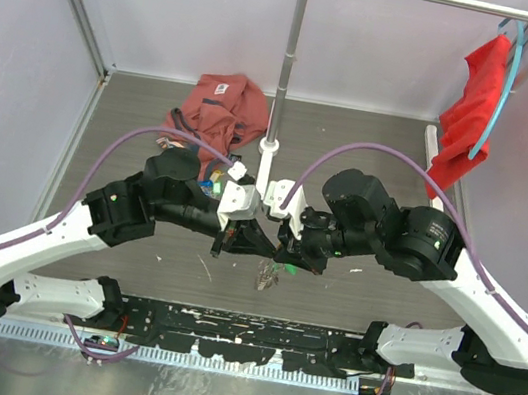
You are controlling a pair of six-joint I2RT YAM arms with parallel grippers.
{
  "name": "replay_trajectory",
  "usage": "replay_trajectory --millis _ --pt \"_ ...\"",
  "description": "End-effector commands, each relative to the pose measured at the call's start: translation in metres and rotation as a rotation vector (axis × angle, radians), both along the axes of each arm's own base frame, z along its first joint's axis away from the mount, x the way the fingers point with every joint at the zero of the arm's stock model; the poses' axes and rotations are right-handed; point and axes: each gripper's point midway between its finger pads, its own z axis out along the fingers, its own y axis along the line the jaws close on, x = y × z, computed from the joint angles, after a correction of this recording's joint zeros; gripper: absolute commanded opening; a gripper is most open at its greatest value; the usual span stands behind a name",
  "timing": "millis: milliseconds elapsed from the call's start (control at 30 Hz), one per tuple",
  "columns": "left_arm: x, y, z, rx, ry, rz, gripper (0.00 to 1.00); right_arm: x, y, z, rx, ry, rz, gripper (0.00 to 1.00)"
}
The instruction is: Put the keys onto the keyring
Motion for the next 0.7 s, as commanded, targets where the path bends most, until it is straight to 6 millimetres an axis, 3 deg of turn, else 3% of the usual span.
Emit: replay_trajectory --millis 0,67,167,267,467,667 --pt "-0.004 0.0 0.015 -0.031 -0.016 -0.019 0.0 0.004 0.004 0.026 0.101 -0.06 -0.007 0.01" --pt "-0.002 0.001 0.016 -0.034 -0.022 -0.002 0.0 0.005 0.004 0.03 0.12 -0.068 -0.019 0.04" --pt "0.005 0.004 0.018 -0.04 -0.036 0.044 0.0 0.009 0.004 0.039 0.163 -0.085 -0.049 0.24" --pt "0.013 0.01 0.024 -0.068 -0.055 0.112 0.0 0.01 0.005 0.053 0.244 -0.101 -0.074 0.36" --pt "0.025 0.024 0.039 -0.163 -0.063 0.238 0.0 0.023 -0.004 0.085 0.453 -0.124 -0.232 0.4" --pt "0.031 0.033 0.048 -0.231 -0.045 0.314 0.0 0.025 -0.007 0.093 0.655 -0.025 -0.352 0.4"
